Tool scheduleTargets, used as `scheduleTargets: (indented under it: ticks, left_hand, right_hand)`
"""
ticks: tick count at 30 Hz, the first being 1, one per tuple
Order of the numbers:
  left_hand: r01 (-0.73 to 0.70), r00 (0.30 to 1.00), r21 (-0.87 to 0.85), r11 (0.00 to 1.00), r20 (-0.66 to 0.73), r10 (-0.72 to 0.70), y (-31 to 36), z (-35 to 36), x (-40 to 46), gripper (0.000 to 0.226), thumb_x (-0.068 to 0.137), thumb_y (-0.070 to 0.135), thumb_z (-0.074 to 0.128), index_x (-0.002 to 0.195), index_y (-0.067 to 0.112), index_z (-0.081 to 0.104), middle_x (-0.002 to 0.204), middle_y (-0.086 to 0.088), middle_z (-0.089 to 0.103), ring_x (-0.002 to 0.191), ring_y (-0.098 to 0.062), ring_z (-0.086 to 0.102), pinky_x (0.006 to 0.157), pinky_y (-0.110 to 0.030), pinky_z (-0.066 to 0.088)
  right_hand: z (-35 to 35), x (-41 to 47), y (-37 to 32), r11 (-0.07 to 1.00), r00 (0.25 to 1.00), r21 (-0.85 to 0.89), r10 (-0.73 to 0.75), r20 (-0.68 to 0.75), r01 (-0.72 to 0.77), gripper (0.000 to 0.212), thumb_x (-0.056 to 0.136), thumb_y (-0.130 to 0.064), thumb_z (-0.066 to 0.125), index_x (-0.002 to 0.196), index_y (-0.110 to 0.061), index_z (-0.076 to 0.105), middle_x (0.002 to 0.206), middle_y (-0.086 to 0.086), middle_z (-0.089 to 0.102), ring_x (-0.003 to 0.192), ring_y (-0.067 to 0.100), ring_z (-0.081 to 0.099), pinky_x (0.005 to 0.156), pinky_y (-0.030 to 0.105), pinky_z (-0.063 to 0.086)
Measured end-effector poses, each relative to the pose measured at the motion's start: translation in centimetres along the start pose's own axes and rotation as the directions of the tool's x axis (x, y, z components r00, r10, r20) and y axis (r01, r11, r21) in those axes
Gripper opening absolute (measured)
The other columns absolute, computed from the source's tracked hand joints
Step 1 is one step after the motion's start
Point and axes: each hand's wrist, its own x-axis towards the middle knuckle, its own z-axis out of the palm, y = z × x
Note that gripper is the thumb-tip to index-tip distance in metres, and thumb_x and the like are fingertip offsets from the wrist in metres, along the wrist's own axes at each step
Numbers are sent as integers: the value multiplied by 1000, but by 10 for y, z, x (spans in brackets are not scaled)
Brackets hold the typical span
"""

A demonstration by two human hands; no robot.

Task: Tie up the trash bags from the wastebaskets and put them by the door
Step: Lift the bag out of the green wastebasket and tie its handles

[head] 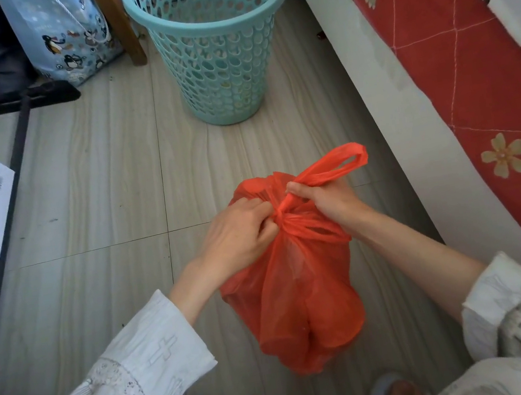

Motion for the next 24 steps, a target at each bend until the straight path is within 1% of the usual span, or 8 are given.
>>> scheduleTargets:
  ticks: [3,6,8,10,12,15,21,24]
  left_hand:
    - [-50,999,23,999,22,49,1,0,5,27,73,32,27,66,12,44,70,-10,58,73,-31,53,66,-42,45]
    - [-98,995,1,995,28,98,3,-1,7,13,73,30,29,64,20,33,65,-8,56,70,-30,51,66,-38,41]
    - [-129,991,-35,991,35,131,5,-1,7,12,73,27,32,63,20,31,63,-9,54,66,-28,48,63,-29,30]
    - [-142,989,-61,988,28,144,7,1,5,13,73,25,33,62,19,31,60,-7,50,63,-24,45,59,-25,21]
    - [-143,988,-91,986,38,147,9,3,3,14,73,26,32,61,19,30,58,1,41,62,-18,38,59,-28,25]
    - [-136,987,-121,983,68,145,9,6,3,14,72,27,31,61,19,30,56,11,30,63,-14,34,60,-32,29]
    - [25,995,-216,976,98,-4,-7,7,-3,18,69,34,30,55,24,25,51,11,33,59,-9,32,57,-26,23]
    - [201,978,-271,941,107,-178,-16,-1,-10,25,66,43,30,60,21,42,57,6,45,59,-10,41,57,-29,31]
  right_hand:
    - [-7,10,4,998,996,-20,56,-67,-57,10,75,-23,73,74,-15,68,82,5,68,79,18,63,81,36,51]
    - [-14,23,11,993,986,-68,89,-141,-99,20,63,-37,73,69,-21,64,94,12,73,93,30,67,91,48,50]
    - [-18,25,9,987,979,-122,82,-184,-106,21,66,-38,72,73,-20,65,100,12,72,101,30,65,95,50,46]
    - [-19,24,4,972,973,-198,79,-216,-123,24,74,-37,69,88,-17,69,107,11,70,109,29,61,102,47,40]
    - [-22,28,7,962,964,-220,108,-242,-163,32,79,-37,66,101,-14,69,115,12,67,116,29,57,106,43,35]
    - [-23,30,9,953,956,-219,152,-250,-209,37,79,-37,66,106,-12,69,119,13,66,118,30,56,107,44,36]
    - [-25,34,9,987,974,-110,96,-205,-121,24,77,-21,70,94,-4,71,102,15,71,99,27,65,92,41,49]
    - [-26,26,1,995,990,-55,82,-114,-89,9,77,-15,71,84,-10,69,89,10,69,88,23,65,84,35,50]
